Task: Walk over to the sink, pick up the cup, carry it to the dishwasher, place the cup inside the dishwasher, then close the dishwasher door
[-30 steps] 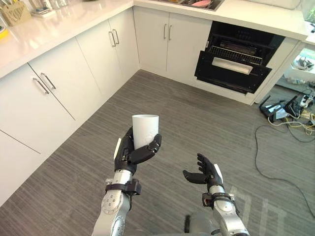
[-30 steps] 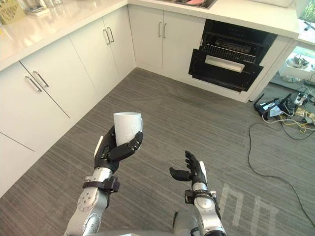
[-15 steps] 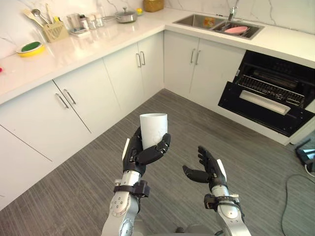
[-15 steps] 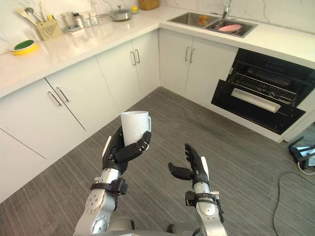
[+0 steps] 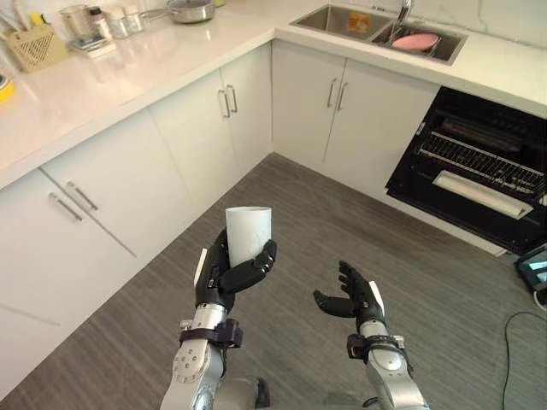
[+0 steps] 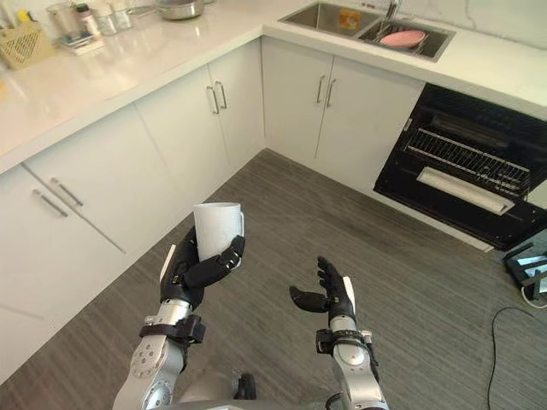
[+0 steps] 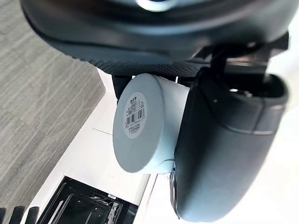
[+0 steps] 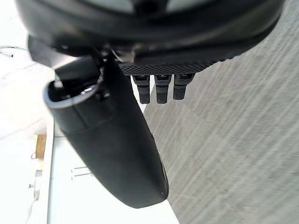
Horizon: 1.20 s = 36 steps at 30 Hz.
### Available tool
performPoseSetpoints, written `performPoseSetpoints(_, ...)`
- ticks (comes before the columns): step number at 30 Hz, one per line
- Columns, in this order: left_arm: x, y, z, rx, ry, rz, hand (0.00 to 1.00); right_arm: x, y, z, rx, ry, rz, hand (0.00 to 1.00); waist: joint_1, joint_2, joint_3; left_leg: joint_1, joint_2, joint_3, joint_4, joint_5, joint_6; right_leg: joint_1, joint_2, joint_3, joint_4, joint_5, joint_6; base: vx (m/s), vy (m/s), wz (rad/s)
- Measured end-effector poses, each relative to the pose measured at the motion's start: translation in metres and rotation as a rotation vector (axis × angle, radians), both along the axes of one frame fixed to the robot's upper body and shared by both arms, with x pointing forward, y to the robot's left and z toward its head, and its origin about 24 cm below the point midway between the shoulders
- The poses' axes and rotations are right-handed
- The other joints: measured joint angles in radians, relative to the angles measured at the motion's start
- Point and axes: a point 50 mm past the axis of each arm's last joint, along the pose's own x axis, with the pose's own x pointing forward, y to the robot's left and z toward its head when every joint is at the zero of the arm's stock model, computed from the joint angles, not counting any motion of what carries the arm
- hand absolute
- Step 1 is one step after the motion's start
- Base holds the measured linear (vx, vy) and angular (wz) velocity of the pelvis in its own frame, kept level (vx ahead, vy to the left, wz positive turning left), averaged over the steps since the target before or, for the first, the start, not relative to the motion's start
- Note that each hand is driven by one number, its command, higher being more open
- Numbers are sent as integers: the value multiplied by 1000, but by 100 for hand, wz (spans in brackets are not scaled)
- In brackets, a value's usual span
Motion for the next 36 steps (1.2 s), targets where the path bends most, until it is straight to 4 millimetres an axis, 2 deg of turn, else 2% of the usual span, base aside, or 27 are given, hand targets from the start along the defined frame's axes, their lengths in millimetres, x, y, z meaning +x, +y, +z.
performPoseSetpoints(2, 0, -2, 4, -8, -17, -7, 30, 3, 4, 5, 16, -26, 2, 90, -5, 3, -2, 69, 15, -5, -49, -20, -11, -96, 17, -67, -52, -34, -58, 509, 53, 1)
performPoseSetpoints(4, 1, -3, 6, -10, -25, -7, 30, 5, 6, 9, 22, -48, 5, 90, -15, 5, -1, 116, 26, -15, -82, -31, -26, -152, 25, -116, -145, -37, -70, 507, 6, 8)
performPoseSetpoints(5, 1, -4, 7, -13, -29, -9, 30, 6, 5, 11, 19, -55, 6, 90, -19, 17, 6, 172, 48, -21, -118, -45, -50, -188, 54, -139, -275, -20, -86, 394, -18, 10)
performPoseSetpoints(6, 2, -4, 7, -13, -31, -11, 30, 6, 5, 11, 18, -55, 6, 90, -21, 18, 5, 189, 56, -26, -127, -52, -62, -198, 70, -145, -343, 5, -97, 511, -40, 14)
performPoseSetpoints(7, 2, -4, 8, -13, -35, -10, 30, 6, 5, 11, 18, -53, 5, 90, -25, 9, 0, 210, 59, -32, -131, -65, -86, -197, 88, -144, -455, 70, -111, 555, -74, 33)
performPoseSetpoints(8, 3, -5, 7, -13, -29, -8, 30, 2, 4, 9, 16, -42, 2, 90, -39, -2, -7, 244, 58, -53, -129, -83, -116, -182, 94, -135, -524, 251, -152, 716, -101, 38)
performPoseSetpoints(9, 4, -10, 0, -30, -1, -7, 30, 1, -3, 7, -10, -28, -1, 90, -41, 44, -16, 273, 102, -88, -106, -98, -131, -157, 120, -162, -486, 246, -170, 619, -100, 31)
performPoseSetpoints(10, 4, -11, -2, -35, 8, -6, 30, 1, -6, 7, -18, -27, 0, 90, -42, 63, -21, 270, 117, -100, -79, -93, -140, -148, 129, -175, -481, 236, -175, 609, -107, 18)
performPoseSetpoints(11, 5, -13, -4, -43, 17, -7, 30, -1, -8, 7, -28, -27, 0, 90, -45, 78, -18, 250, 128, -113, 13, -53, -174, -113, 139, -189, -479, 209, -181, 566, -131, 12)
performPoseSetpoints(13, 5, -16, -4, -60, 25, -6, 30, -10, -9, 7, -29, -19, -3, 90, -38, 84, -13, 176, 152, -128, 279, 81, -197, -7, 151, -190, -520, 182, -198, 589, -133, 17)
performPoseSetpoints(14, 5, -18, -3, -66, 18, -16, 30, -17, -9, 10, -26, -27, -9, 90, -34, 93, -12, 104, 191, -118, 476, 125, -203, 84, 168, -190, -577, 175, -204, 480, -81, 19)
performPoseSetpoints(16, 2, -19, 5, -74, -16, -31, 30, -16, -7, 21, -14, -79, -24, 90, -14, 83, -13, -25, 229, -69, 627, 58, -157, 207, 181, -153, -676, 148, -218, 419, -58, -8)
performPoseSetpoints(19, 0, -19, 6, -78, -29, -37, 30, -6, -7, 31, -13, -141, -24, 90, 16, 88, -20, -177, 221, -71, 494, -29, -125, 269, 181, -91, -738, 118, -209, 390, 58, -47)
performPoseSetpoints(20, 0, -18, 6, -78, -25, -34, 30, -4, -6, 31, -13, -141, -22, 90, 21, 83, -16, -194, 205, -81, 419, -36, -125, 284, 174, -72, -741, 108, -205, 246, 121, -57)
performPoseSetpoints(21, -2, -17, 3, -73, -13, -33, 30, -3, -6, 29, -14, -135, -21, 90, 28, 79, -15, -211, 162, -132, 273, -29, -137, 302, 156, -44, -743, 88, -191, 288, 222, -69)
performPoseSetpoints(22, -4, -16, 1, -72, -2, -29, 30, -1, -7, 26, -19, -122, -18, 90, 34, 79, -14, -218, 122, -194, 127, 0, -152, 309, 140, -10, -729, 51, -183, 289, 250, -72)
performPoseSetpoints(23, -4, -15, 0, -69, 3, -25, 30, 0, -8, 23, -21, -109, -16, 90, 35, 78, -14, -220, 108, -211, 83, 50, -164, 312, 130, 12, -718, 32, -172, 393, 359, -91)
performPoseSetpoints(24, -5, -13, -3, -64, 17, -16, 30, -2, -7, 16, -22, -74, -14, 90, 38, 72, -17, -189, 84, -205, 50, 148, -156, 319, 111, 58, -691, -2, -153, 387, 334, -83)
performPoseSetpoints(25, -5, -10, -4, -56, 18, -9, 30, -4, -5, 10, -14, -49, -14, 90, 31, 60, -25, -176, 62, -170, 68, 124, -121, 320, 82, 96, -675, -21, -132, 397, 333, -71)
performPoseSetpoints(26, -5, -10, -3, -57, 14, -4, 30, -5, -5, 10, -14, -46, -15, 90, 22, 59, -25, -186, 62, -158, 95, 105, -102, 318, 80, 118, -673, -23, -128, 382, 324, -60)
performPoseSetpoints(28, -4, -8, -3, -50, 13, 0, 30, -5, 0, 9, -8, -38, 5, 90, 26, 48, -25, -191, 71, -101, 149, 40, -75, 296, 71, 171, -625, -33, -94, 314, 273, -80)
performPoseSetpoints(29, -4, -6, -3, -38, 17, 4, 30, -5, 6, 10, 5, -44, 19, 90, 31, 29, -26, -167, 71, -52, 144, 15, -63, 244, 65, 186, -517, -37, -63, 304, 239, -107)
performPoseSetpoints(30, -5, -5, -3, -26, 20, 1, 30, -3, 12, 12, 25, -53, 24, 90, 28, 12, -22, -129, 64, -12, 128, 4, -47, 177, 54, 173, -373, -25, -6, 291, 217, -98)
performPoseSetpoints(31, -5, -5, -4, -21, 21, -4, 30, -3, 14, 12, 34, -55, 24, 90, 23, 9, -21, -106, 62, 1, 120, -1, -38, 143, 44, 160, -298, -8, 32, 317, 215, -74)
performPoseSetpoints(32, -5, -6, -4, -18, 23, -12, 30, -3, 17, 12, 43, -55, 23, 90, 12, 7, -20, -58, 63, 24, 104, -10, -22, 98, 28, 117, -180, 0, 50, 321, 168, -61)
performPoseSetpoints(33, -5, -9, -3, -22, 23, -13, 30, -3, 18, 13, 47, -57, 22, 90, 10, 7, -20, -4, 68, 47, 86, -16, -12, 65, 8, 59, -107, -12, 25, 266, 130, -56)
performPoseSetpoints(36, -4, -11, 7, -34, -17, -15, 30, 2, 23, 24, 50, -112, 35, 90, 9, 4, -25, 79, 99, 93, 35, -24, -11, -30, -3, -65, -80, -54, -48, 258, -4, -51)
